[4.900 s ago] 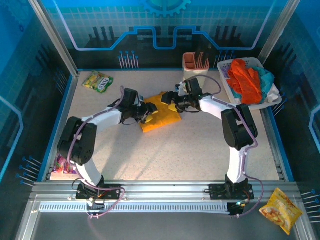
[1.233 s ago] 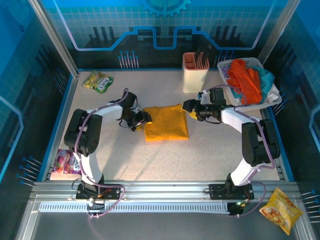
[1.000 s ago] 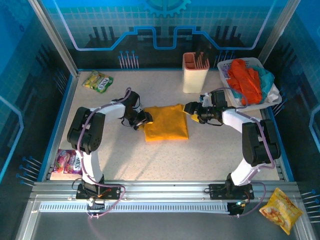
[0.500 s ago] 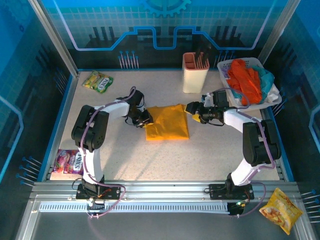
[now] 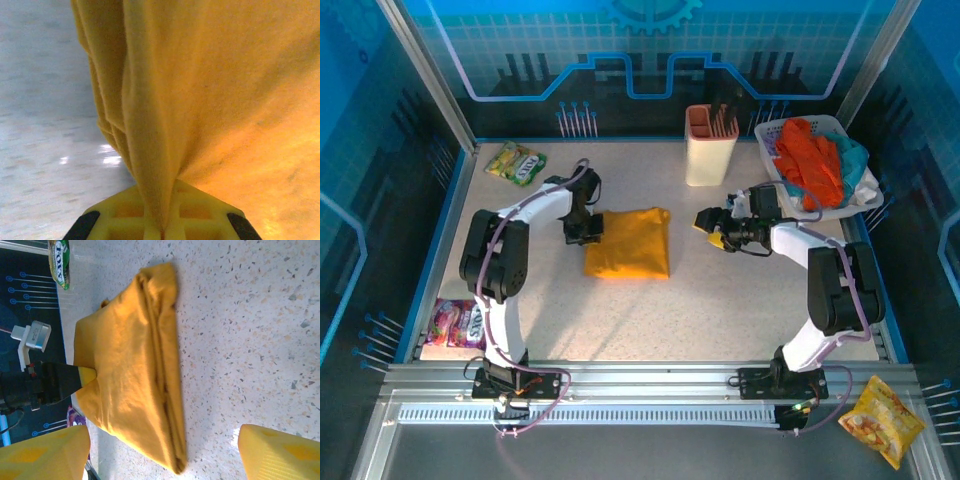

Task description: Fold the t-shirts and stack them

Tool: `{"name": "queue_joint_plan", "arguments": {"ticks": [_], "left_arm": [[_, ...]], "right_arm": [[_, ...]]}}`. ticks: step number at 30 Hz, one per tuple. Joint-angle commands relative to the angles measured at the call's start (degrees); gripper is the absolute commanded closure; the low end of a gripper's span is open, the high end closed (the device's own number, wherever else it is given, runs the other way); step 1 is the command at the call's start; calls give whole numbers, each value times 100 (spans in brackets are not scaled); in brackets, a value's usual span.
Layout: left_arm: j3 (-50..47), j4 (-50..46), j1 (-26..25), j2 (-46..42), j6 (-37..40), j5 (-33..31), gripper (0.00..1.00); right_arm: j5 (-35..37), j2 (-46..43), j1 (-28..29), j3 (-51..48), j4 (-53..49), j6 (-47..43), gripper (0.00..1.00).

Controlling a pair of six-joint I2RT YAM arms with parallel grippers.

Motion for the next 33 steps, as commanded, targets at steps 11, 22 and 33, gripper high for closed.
{"name": "queue_joint_plan", "arguments": {"ticks": [11, 22, 33], "left_arm": [[468, -1221, 947, -347, 1412, -2905, 100], [451, -829, 1613, -43, 2016, -3805, 100], [520, -463, 1945, 273, 2331, -4364, 100]], "right_arm": [[-352, -114, -121, -53, -234, -208, 22], [-420, -168, -121, 169, -671, -367, 22], [-592, 89, -105, 286, -734, -414, 22]]}}
